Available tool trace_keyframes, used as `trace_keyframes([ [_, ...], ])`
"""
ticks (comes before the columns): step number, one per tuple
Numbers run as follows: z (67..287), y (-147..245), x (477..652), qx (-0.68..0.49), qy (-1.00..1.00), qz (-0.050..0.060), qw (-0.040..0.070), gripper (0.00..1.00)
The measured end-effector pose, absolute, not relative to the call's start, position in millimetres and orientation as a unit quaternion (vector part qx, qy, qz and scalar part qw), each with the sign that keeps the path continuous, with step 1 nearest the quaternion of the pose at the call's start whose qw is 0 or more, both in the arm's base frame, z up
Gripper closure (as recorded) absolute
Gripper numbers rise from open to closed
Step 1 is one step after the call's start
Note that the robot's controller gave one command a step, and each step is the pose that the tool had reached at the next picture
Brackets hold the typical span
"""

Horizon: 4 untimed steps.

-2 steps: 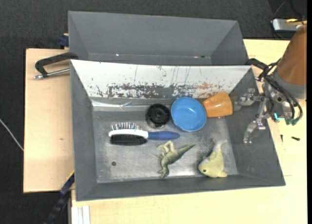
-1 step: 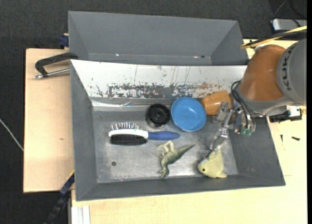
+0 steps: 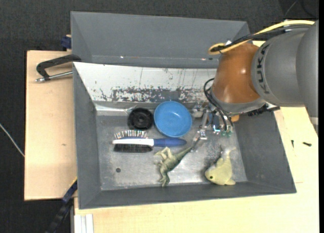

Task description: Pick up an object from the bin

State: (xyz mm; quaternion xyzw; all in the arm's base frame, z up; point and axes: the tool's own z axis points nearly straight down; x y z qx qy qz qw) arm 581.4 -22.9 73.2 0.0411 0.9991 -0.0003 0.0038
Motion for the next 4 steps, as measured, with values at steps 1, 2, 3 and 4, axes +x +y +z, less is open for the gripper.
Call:
trace_keyframes([
  [1, 76.8, 47.0, 565.7, 0.027, 1.000, 0.002, 0.001, 0.00],
  [2, 73.6, 113.0, 537.9, 0.043, 0.999, 0.000, 0.005, 0.00],
  [3, 73.9, 112.7, 538.3, 0.043, 0.999, 0.001, 0.004, 1.00],
  [4, 210.6, 100.6, 528.7, -0.063, 0.998, 0.001, 0.005, 1.00],
])
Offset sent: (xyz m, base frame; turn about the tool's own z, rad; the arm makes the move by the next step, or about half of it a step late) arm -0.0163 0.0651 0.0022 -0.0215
